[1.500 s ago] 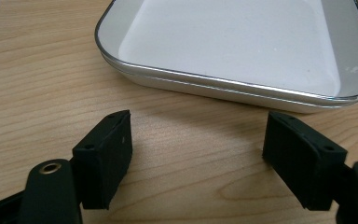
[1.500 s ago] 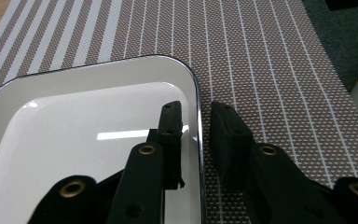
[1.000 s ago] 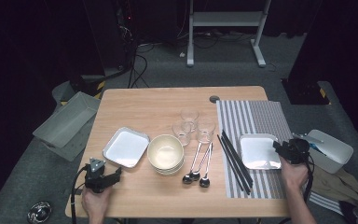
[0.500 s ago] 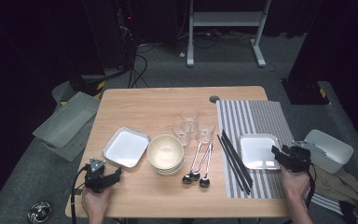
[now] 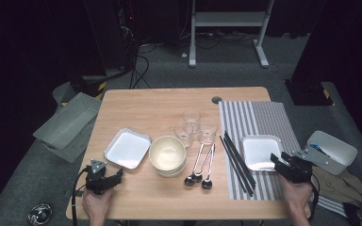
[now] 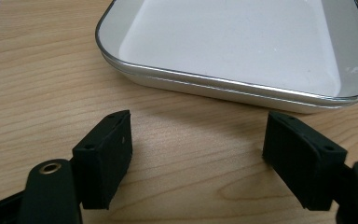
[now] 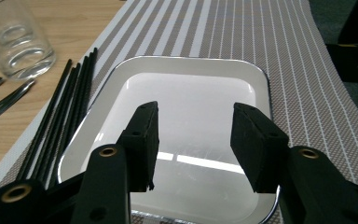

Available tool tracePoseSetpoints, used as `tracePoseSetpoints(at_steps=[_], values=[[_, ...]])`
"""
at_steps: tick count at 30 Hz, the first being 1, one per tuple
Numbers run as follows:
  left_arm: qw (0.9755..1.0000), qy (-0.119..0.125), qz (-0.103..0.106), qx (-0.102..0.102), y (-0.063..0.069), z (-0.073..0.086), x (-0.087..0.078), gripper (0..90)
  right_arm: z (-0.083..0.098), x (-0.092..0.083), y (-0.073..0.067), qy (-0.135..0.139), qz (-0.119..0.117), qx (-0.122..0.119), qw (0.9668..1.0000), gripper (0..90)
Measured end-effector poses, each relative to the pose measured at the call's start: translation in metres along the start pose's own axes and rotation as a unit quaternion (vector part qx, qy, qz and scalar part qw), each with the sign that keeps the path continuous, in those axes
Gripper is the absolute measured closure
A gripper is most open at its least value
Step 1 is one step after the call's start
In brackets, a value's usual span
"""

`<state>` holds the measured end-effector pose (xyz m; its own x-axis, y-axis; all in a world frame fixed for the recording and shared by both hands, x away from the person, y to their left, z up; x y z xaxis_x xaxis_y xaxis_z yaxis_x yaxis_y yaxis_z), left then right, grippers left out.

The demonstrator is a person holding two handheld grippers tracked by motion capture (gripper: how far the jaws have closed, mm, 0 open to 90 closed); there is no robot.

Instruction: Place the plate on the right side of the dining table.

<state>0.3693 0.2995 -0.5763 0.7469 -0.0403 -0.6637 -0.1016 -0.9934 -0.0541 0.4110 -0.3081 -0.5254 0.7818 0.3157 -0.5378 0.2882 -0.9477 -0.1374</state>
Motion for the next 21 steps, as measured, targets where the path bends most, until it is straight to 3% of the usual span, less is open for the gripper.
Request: tracePoseSetpoints(at_steps=[8, 21], values=[[1.0000, 0.000, 0.000, 0.000, 0.000, 0.000, 0.000, 24.2, 0.005, -0.006, -0.021, 0.006, -0.014, -0.017, 0.9997, 51.6], [1.0000, 0.000, 0.000, 0.000, 0.000, 0.000, 0.000, 24.1, 0.012, 0.010, -0.058, -0.005, -0.056, -0.045, 0.9974, 51.3]])
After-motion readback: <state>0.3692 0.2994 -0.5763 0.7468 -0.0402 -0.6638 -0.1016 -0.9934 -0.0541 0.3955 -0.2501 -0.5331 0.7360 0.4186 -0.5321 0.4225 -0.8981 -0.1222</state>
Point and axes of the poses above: each handheld gripper's, and its own axes: x roughly forward along the jaws, z roughly out of its underside, y roughly to its right, the point moved 7 cm from there along x, roughly forward along the jaws, and after that the axes turned 5 degrees about -z, right-handed, at the moved point
